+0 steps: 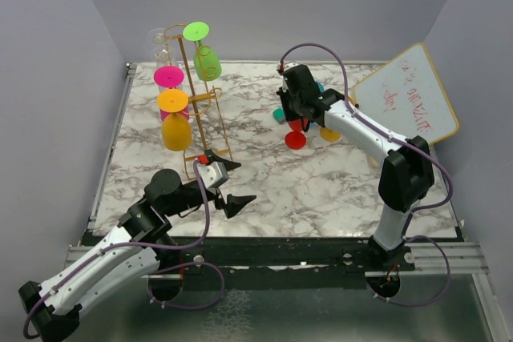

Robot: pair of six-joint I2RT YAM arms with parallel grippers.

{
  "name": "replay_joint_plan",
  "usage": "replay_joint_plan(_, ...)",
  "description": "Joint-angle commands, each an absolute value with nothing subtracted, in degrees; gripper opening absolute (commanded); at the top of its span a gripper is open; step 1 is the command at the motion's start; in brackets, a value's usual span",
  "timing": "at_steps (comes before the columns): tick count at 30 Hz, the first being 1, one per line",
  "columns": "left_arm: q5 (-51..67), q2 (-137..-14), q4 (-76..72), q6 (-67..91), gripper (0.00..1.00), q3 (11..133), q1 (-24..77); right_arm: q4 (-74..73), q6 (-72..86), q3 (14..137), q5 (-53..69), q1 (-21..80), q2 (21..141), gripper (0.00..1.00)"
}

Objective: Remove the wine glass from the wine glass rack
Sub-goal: Place the wine glass at the center of the board.

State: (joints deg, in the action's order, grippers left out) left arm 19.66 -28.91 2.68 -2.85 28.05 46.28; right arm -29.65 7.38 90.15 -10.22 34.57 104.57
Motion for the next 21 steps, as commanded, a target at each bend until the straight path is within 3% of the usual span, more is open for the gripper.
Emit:
replay_joint_plan(1,18.69,-28.50,3.18,-3.69,0.99,27.52,46.21,-28.23,6.29,89.92,-12.74,34.99,103.72,0.13)
replay_joint_plan(7,20.64,-29.86,3.38,-4.47,0.99,27.37,46.23,-29.70,4.18,90.22,-8.53,35.02,104.81,0.28)
replay_joint_plan(21,20.64,-30.37,4.09,-4.66,0.99,27.60,46.17,-30.77,4.58,92.82,-2.24,34.98,103.10,0.33)
